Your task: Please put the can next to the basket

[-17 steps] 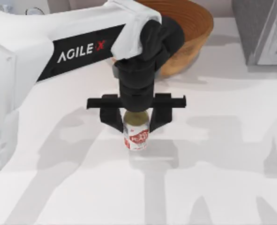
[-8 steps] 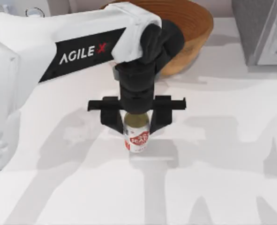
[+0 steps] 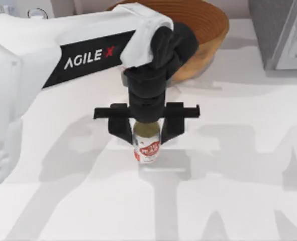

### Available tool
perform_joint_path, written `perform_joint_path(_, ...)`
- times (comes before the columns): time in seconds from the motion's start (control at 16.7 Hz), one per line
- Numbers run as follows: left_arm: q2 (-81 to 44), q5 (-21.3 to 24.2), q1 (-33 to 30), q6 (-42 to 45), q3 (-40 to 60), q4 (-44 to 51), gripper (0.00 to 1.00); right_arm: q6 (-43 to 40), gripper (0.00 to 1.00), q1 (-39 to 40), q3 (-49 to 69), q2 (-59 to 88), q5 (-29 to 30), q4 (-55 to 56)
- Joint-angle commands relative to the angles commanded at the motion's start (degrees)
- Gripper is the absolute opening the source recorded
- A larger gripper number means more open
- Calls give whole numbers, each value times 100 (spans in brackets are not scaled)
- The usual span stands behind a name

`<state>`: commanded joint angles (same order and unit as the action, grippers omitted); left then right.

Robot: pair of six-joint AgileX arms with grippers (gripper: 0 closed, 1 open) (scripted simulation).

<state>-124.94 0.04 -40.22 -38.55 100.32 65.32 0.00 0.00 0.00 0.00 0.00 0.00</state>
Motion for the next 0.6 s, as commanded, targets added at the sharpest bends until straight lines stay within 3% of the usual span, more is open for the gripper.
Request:
perform_joint_path(0.42,0,0,0,0,0,0,98,0,100,0,0,0,0,0)
perform_joint_path(0.6,0,0,0,0,0,0,100,0,100,0,0,0,0,0)
